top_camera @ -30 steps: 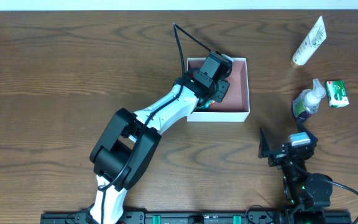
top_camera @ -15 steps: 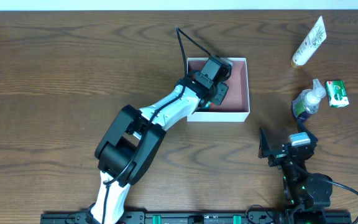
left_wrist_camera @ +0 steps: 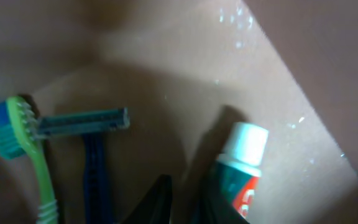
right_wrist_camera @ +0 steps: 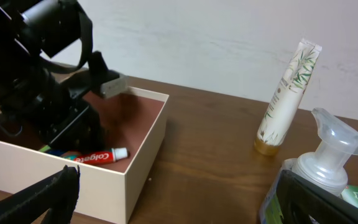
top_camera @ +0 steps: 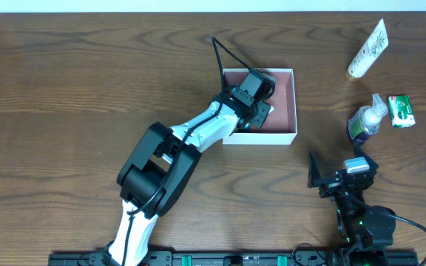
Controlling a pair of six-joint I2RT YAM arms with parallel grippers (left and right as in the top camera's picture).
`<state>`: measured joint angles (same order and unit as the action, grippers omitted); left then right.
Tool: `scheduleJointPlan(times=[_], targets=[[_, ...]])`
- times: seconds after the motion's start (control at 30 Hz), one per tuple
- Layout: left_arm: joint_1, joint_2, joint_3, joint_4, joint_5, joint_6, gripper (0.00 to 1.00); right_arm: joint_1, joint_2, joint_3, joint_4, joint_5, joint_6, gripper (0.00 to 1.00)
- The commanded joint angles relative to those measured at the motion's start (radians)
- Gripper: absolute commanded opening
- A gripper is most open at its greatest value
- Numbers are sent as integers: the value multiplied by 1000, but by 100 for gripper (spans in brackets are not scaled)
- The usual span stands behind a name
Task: Pack container
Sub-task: 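Lower the toothpaste into the box and open the left gripper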
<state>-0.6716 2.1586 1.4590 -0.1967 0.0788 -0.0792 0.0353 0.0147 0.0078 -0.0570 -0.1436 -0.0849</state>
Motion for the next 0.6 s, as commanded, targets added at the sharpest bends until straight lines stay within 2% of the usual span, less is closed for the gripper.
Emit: scheduleJointPlan(times=[0.0,0.23,0.57], targets=[[-4,17,13,-3,6,-11,17,7,-2,-2,-3,-10,-6,99],[-4,17,13,-3,5,-11,17,7,-2,-2,-3,-10,-6,99],[-4,17,13,-3,-70,-39,17,7,-2,-2,-3,-10,-6,99]])
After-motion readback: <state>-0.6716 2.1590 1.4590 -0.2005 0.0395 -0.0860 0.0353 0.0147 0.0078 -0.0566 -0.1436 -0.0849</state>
